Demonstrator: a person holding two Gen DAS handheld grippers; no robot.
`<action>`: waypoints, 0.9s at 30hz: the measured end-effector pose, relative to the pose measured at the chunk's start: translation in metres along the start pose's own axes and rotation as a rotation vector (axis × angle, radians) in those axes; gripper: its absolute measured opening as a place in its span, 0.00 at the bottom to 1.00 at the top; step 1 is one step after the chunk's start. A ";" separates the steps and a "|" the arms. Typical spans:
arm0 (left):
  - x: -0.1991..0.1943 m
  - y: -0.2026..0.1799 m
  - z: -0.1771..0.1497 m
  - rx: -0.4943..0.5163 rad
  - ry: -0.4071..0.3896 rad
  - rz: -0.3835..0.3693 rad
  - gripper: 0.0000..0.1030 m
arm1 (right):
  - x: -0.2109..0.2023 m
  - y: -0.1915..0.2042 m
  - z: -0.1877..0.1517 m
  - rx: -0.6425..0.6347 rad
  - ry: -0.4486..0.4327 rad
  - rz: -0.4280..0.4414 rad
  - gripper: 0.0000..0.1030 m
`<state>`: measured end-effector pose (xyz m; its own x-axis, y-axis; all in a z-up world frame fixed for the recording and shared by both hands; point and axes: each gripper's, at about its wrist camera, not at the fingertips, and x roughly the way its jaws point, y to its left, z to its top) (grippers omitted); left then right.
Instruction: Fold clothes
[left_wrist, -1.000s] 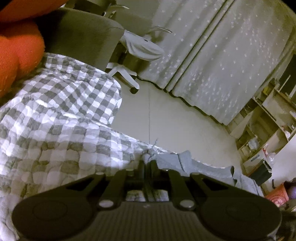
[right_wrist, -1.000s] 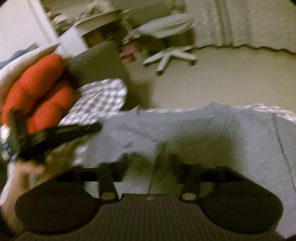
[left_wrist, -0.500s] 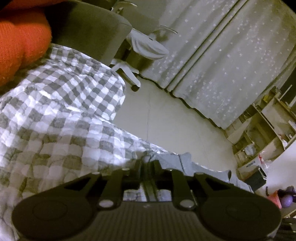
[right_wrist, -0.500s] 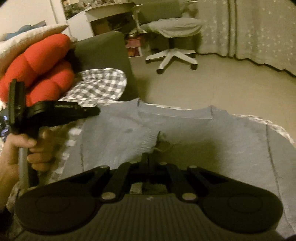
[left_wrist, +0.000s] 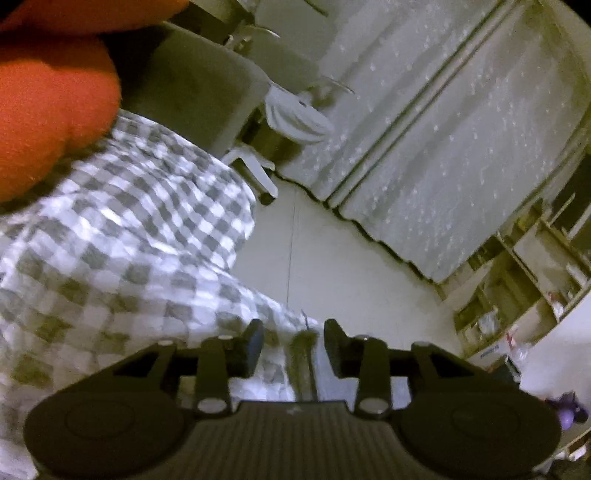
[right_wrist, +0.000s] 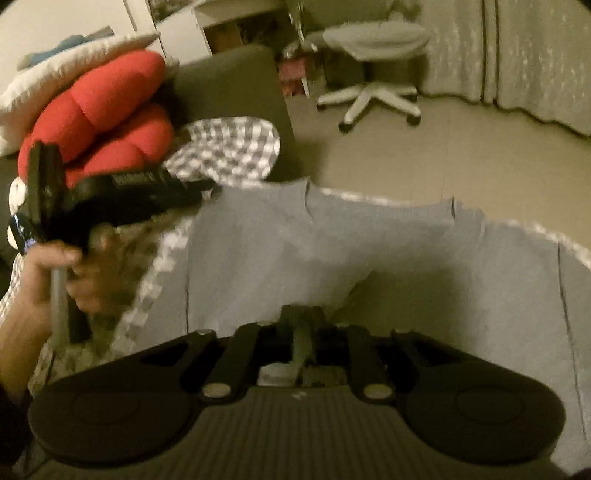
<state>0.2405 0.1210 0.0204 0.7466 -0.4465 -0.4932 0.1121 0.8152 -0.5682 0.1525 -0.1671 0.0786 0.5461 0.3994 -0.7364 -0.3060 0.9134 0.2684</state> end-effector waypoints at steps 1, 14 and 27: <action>-0.001 -0.001 0.000 0.009 0.002 0.000 0.36 | 0.000 -0.002 -0.001 0.012 0.011 0.015 0.30; 0.019 -0.032 -0.017 0.186 0.042 0.101 0.17 | -0.010 0.023 -0.014 -0.121 -0.007 -0.082 0.01; -0.002 -0.036 -0.016 0.231 0.024 0.143 0.14 | -0.010 0.018 -0.019 -0.032 -0.050 -0.156 0.14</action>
